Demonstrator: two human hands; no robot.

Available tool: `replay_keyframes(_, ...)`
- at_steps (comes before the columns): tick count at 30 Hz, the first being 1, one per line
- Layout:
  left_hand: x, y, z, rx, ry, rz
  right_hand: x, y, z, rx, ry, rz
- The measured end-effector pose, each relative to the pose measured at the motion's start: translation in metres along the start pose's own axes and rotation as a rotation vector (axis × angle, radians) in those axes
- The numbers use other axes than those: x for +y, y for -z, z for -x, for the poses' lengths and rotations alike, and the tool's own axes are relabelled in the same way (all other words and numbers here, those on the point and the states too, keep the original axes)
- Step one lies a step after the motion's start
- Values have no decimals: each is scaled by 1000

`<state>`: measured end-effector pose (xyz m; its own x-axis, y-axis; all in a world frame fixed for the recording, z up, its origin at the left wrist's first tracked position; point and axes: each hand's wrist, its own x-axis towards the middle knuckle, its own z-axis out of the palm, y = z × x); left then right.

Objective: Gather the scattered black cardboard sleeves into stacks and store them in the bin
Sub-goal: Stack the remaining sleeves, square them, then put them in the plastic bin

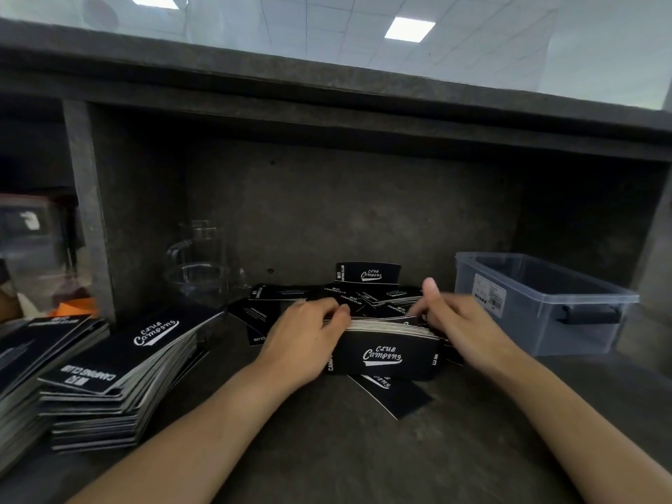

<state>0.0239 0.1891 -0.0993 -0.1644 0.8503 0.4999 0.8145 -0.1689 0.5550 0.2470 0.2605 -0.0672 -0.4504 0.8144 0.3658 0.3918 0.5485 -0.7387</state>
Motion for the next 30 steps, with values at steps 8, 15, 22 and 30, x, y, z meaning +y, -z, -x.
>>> replay_keyframes(8, 6, 5, 1, -100, 29, 124, 20, 8, -11, -71, 223, 27)
replay_keyframes(15, 3, 4, 2, -88, 19, 130, 25, 21, -18, 531, 16, -77)
replay_keyframes(22, 1, 2, 3, -77, -31, 94, 28, 0, -18, 11, -478, -280)
replay_keyframes(30, -2, 0, 3, -110, -13, 142, 12, -8, -8, -126, -404, -158)
